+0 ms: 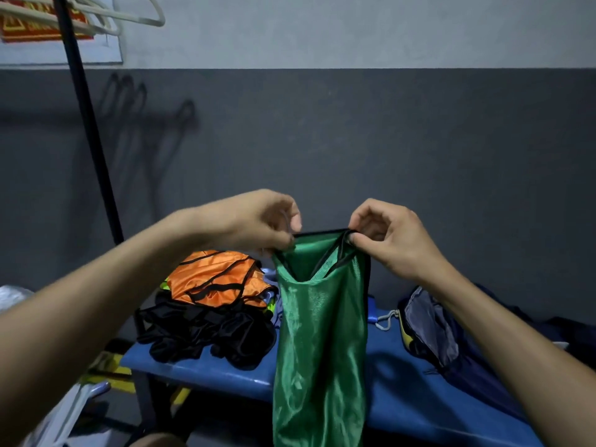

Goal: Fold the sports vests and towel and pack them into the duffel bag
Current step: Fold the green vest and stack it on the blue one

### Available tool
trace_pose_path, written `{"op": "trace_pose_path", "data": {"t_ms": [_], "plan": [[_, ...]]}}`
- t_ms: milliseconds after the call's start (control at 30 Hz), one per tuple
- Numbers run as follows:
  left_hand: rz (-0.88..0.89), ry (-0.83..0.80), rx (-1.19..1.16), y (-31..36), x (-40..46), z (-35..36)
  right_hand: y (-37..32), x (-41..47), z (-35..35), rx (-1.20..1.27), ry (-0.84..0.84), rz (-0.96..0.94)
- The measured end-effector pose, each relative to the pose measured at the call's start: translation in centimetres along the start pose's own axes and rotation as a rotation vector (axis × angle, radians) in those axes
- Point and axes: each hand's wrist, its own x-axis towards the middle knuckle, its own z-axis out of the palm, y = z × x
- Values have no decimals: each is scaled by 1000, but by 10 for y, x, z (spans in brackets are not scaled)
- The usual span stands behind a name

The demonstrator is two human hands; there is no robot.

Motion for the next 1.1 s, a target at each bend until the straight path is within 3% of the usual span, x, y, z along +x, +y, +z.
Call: {"op": "trace_pose_path", "data": {"t_ms": [167, 400, 467, 600, 667, 867, 933, 1033, 1100], "plan": [[268, 14, 324, -8, -23, 29, -6, -1, -3, -76, 78, -36], [69, 138, 476, -22, -12, 70, -16, 0, 0, -72, 82, -89], [41, 142, 388, -24, -7, 77, -16, 0, 0, -81, 82, -94], [-91, 33, -140, -21, 0, 83, -14, 0, 0, -100, 81, -98], [-111, -8, -237, -19, 1, 85, -12, 0, 0, -111, 85, -97], [-91, -70, -279, -22, 10, 97, -5, 1, -2, -158, 117, -79], [-166, 13, -214, -26, 16, 89, 0, -1, -6, -173, 123, -68], [-230, 228, 72, -28, 26, 57, 10, -7, -10, -177, 113, -41], [-275, 210, -9, -22, 29, 38, 14, -12, -8, -152, 95, -30]]}}
